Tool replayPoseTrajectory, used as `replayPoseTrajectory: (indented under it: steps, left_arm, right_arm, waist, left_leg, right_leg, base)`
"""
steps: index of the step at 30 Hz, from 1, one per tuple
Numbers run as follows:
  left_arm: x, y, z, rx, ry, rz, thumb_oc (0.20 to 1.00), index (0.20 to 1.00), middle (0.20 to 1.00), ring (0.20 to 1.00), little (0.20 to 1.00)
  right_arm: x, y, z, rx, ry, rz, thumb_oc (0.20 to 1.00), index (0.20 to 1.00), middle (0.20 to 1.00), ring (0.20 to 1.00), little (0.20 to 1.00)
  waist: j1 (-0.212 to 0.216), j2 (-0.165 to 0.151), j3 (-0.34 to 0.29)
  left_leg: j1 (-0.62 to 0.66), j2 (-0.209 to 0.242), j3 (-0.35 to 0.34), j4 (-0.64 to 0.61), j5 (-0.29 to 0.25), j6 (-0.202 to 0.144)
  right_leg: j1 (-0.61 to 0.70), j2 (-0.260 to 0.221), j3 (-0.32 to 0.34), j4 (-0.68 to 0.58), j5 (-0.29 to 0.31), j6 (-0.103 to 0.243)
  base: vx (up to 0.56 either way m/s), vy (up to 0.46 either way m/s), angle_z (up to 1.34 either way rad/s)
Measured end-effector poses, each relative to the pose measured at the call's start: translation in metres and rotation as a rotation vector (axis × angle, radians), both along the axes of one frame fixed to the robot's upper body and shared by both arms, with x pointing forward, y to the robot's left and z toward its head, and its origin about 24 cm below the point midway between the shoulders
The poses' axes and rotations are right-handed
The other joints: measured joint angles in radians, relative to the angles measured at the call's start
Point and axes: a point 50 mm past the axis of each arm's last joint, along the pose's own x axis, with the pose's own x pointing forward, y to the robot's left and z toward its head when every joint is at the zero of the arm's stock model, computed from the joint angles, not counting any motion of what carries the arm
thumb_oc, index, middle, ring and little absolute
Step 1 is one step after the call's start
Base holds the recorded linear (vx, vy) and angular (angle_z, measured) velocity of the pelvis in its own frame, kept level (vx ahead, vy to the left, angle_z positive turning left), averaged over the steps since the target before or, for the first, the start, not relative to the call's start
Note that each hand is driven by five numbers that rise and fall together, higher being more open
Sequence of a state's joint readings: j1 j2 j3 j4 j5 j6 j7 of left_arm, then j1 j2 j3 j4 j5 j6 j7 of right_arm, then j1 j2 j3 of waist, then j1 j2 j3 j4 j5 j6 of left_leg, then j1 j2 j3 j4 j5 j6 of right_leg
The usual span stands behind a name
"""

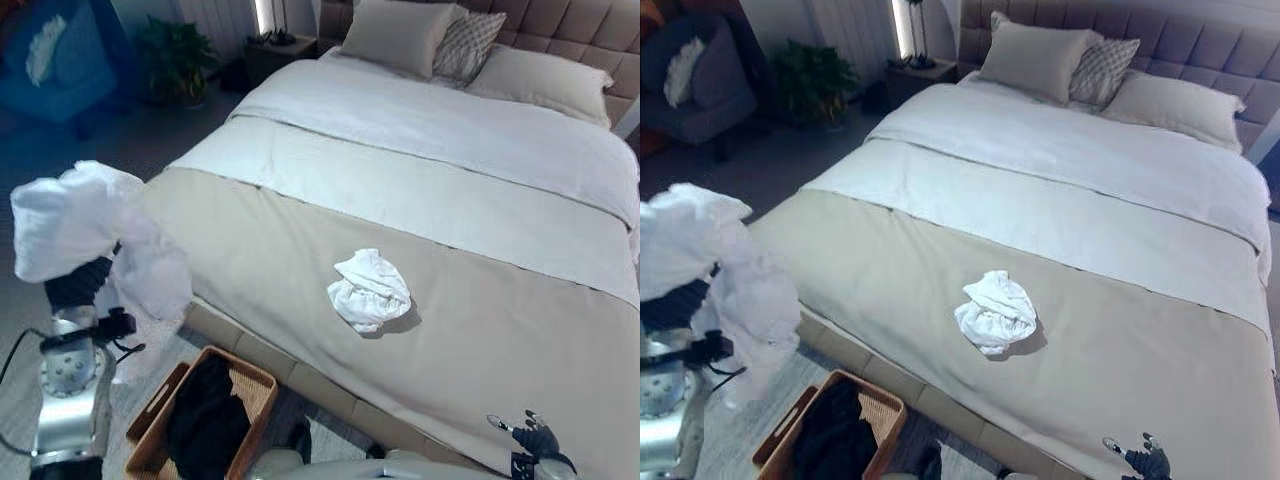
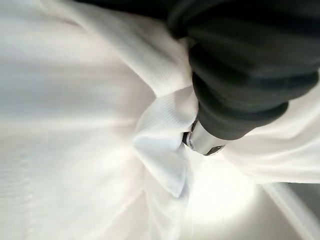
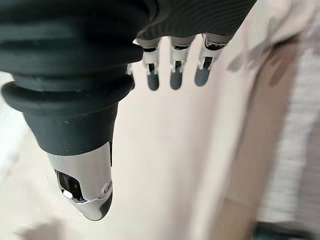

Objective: Pick up clothes into the bucket

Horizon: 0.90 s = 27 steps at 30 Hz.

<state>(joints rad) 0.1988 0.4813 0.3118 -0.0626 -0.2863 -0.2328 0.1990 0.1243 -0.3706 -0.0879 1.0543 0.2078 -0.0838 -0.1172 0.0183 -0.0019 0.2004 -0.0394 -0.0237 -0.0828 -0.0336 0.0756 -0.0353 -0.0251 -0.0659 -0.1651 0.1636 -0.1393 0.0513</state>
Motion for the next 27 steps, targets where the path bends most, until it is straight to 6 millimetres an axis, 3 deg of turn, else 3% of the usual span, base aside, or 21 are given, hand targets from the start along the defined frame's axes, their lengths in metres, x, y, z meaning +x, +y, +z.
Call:
replayPoseTrajectory:
  steps: [5, 10, 12, 15, 20, 27]
  left_arm:
    - [0.0, 0.005, -0.041, -0.067, 0.132, 0.092, 0.2, 0.2, 0.2, 0.2, 0.2]
    - [0.02, 0.007, -0.077, -0.159, 0.244, 0.205, 0.2, 0.2, 0.2, 0.2, 0.2]
    - [0.028, 0.004, -0.078, -0.164, 0.24, 0.218, 0.2, 0.2, 0.2, 0.2, 0.2]
    - [0.037, -0.002, -0.077, -0.158, 0.235, 0.226, 0.2, 0.2, 0.2, 0.2, 0.2]
    - [0.054, 0.003, -0.069, -0.095, 0.23, 0.273, 0.2, 0.2, 0.2, 0.2, 0.2]
    - [0.074, 0.003, -0.054, -0.076, 0.196, 0.295, 0.2, 0.2, 0.2, 0.2, 0.2]
  right_arm:
    - [0.031, 0.007, 0.005, 0.002, -0.065, 0.058, 1.0, 1.0, 1.0, 1.0, 1.0]
    - [0.071, 0.017, 0.018, -0.006, -0.194, 0.129, 1.0, 1.0, 1.0, 1.0, 1.0]
    - [0.079, 0.018, 0.022, -0.021, -0.225, 0.13, 1.0, 1.0, 1.0, 1.0, 1.0]
    - [0.086, 0.019, 0.026, -0.046, -0.251, 0.146, 1.0, 1.0, 1.0, 1.0, 1.0]
    - [0.097, 0.017, 0.034, -0.079, -0.315, 0.123, 1.0, 1.0, 1.0, 1.0, 1.0]
    - [0.105, 0.025, 0.037, -0.074, -0.358, 0.131, 1.0, 1.0, 1.0, 1.0, 1.0]
  waist:
    - [0.0, 0.006, 0.105]
    - [-0.001, -0.024, 0.203]
    - [-0.001, -0.033, 0.24]
    - [-0.003, -0.043, 0.272]
    - [-0.006, -0.052, 0.31]
    - [-0.005, -0.081, 0.334]
  left_leg:
    - [-0.148, -0.017, -0.029, 0.104, 0.002, -0.004]
    - [-0.33, -0.039, -0.047, 0.26, -0.036, -0.029]
    - [-0.374, -0.041, -0.048, 0.31, -0.044, -0.025]
    - [-0.48, -0.052, -0.057, 0.447, -0.106, -0.019]
    - [-0.669, -0.058, -0.065, 0.657, -0.161, -0.025]
    - [-0.812, -0.059, -0.089, 0.767, -0.184, -0.029]
  right_leg:
    - [-0.151, -0.022, -0.026, 0.149, -0.026, -0.008]
    - [-0.337, -0.058, -0.035, 0.336, -0.096, -0.042]
    - [-0.38, -0.06, -0.035, 0.386, -0.104, -0.048]
    - [-0.465, -0.066, -0.036, 0.494, -0.163, -0.065]
    - [-0.629, -0.073, -0.039, 0.665, -0.203, -0.078]
    - [-0.748, -0.076, -0.058, 0.75, -0.227, -0.095]
  base:
    - [-0.22, 0.017, 0.19]
    - [-0.13, 0.014, 0.14]
    - [-0.1, 0.021, 0.11]
    - [-0.02, 0.008, 0.06]
    - [-0.06, 0.022, 0.01]
    - [-0.01, 0.012, 0.05]
